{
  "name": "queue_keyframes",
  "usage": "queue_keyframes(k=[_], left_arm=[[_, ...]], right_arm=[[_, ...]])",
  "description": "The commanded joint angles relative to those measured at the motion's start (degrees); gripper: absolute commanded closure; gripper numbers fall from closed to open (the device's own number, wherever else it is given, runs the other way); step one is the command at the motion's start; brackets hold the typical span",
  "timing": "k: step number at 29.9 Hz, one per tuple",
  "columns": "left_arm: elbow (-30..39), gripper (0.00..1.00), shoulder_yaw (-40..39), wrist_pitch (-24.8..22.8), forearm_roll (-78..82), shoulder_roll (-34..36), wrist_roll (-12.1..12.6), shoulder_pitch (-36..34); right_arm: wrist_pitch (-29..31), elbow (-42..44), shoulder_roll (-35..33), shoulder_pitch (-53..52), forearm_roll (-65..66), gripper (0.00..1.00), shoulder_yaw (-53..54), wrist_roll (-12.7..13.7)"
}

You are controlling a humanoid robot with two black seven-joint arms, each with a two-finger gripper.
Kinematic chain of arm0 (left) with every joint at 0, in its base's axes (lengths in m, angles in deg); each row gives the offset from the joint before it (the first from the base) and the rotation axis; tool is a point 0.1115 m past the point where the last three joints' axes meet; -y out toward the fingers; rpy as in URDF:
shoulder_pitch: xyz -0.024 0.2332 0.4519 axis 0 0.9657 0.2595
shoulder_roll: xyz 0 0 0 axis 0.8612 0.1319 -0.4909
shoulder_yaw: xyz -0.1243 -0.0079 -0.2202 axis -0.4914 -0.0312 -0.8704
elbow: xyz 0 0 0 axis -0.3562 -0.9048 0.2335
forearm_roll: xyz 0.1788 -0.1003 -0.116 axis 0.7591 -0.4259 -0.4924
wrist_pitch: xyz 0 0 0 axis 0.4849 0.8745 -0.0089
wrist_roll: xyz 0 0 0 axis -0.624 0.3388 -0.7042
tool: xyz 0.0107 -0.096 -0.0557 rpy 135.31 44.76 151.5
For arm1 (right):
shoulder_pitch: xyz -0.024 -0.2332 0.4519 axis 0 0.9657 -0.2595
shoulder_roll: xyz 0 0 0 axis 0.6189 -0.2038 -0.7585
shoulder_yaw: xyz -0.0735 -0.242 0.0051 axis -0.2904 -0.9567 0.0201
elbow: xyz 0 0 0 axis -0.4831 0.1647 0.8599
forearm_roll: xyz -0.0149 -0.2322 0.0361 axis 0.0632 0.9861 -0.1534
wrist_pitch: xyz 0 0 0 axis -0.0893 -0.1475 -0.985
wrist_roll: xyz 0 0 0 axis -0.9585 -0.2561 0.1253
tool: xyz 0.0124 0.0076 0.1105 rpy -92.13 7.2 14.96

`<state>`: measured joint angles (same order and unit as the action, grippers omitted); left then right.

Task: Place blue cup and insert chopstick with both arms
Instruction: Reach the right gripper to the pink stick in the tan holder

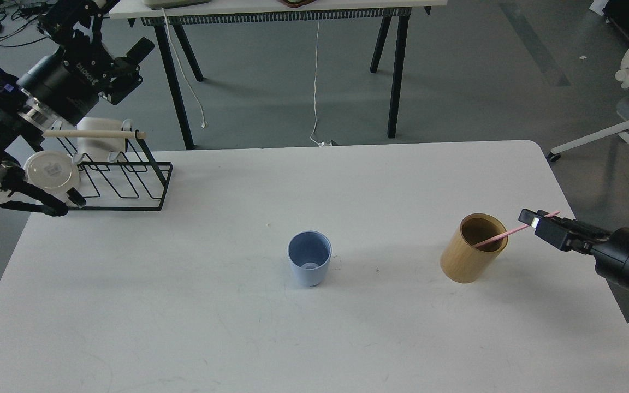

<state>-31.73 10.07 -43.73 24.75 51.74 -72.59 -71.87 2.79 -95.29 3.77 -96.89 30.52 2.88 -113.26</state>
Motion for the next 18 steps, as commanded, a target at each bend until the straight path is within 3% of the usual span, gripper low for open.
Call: queue_keyframes(k=[1, 7, 18], left_arm=[[-0.6, 0.01, 0.1, 0.0, 0.0, -0.1, 0.0, 0.0], [-0.8, 0.01, 0.0, 0.0, 0.0, -0.1, 0.0, 0.0], [-1.4, 0.01, 0.1, 0.0, 0.0, -1.1, 0.0, -0.1]], right_arm=[[0.0, 0.0, 0.1, 0.0, 0.0, 0.65, 0.1, 0.0], [0.0, -0.1, 0.1, 0.0, -0.1, 0.72, 0.2, 0.0], [0.0, -0.2, 0.0, 0.0, -0.2, 0.77, 0.2, 0.0]])
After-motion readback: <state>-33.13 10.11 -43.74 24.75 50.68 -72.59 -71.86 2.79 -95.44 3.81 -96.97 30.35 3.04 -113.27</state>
